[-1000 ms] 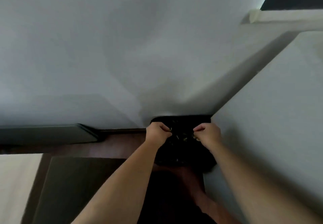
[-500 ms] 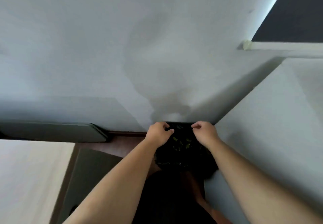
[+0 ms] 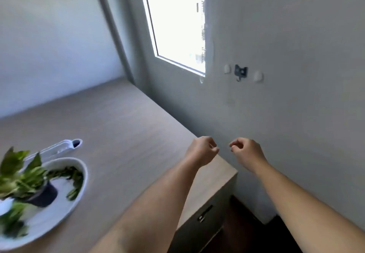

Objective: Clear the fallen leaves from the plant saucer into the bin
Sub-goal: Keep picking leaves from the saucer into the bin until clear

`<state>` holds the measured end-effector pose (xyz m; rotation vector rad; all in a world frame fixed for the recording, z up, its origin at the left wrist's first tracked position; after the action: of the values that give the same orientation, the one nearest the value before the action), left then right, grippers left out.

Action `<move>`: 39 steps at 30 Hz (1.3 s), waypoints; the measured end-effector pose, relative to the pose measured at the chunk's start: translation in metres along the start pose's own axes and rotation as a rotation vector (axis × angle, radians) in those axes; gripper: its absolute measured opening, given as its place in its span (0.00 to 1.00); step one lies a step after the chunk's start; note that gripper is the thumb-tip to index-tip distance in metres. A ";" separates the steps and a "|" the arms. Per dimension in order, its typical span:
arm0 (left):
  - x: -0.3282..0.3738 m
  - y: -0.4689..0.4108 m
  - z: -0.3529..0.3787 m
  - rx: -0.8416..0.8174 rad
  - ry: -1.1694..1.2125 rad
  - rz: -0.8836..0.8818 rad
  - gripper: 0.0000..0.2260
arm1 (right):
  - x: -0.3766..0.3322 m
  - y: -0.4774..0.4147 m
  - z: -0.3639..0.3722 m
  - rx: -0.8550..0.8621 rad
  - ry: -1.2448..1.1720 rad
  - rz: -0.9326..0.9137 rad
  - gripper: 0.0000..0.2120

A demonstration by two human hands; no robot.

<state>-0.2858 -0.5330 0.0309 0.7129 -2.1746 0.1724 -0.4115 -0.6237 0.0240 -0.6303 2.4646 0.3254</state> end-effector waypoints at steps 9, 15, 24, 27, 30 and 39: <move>-0.210 0.117 -0.197 0.218 -0.007 -0.306 0.09 | -0.241 0.073 0.191 -0.294 0.052 -0.389 0.09; -0.379 0.234 -0.282 0.184 -0.052 -0.591 0.12 | -0.364 0.175 0.337 -0.649 0.279 -0.768 0.09; -0.480 0.294 -0.326 0.083 0.007 -0.611 0.12 | -0.387 0.238 0.438 -0.864 0.662 -0.964 0.13; -0.480 0.288 -0.319 0.115 0.093 -0.570 0.09 | -0.385 0.224 0.432 -0.841 0.717 -0.988 0.10; -0.474 0.282 -0.306 0.115 0.103 -0.548 0.09 | -0.382 0.207 0.427 -0.805 0.811 -0.996 0.11; -0.491 0.278 -0.321 0.032 -0.245 -0.554 0.16 | -0.387 0.233 0.453 -0.778 0.892 -1.086 0.16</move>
<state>0.0247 0.0231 -0.0956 1.3812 -2.1103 -0.1782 -0.0358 -0.1198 -0.0965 -2.7339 2.1463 0.6227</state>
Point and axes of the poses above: each hand's wrist, its own y-axis away from the middle knuckle, its own z-axis out of the palm, x = y × z, the point moved 8 cm from there along -y, towards the middle knuckle, and after that the axes turned 11 degrees about y, right-handed, at the moved point
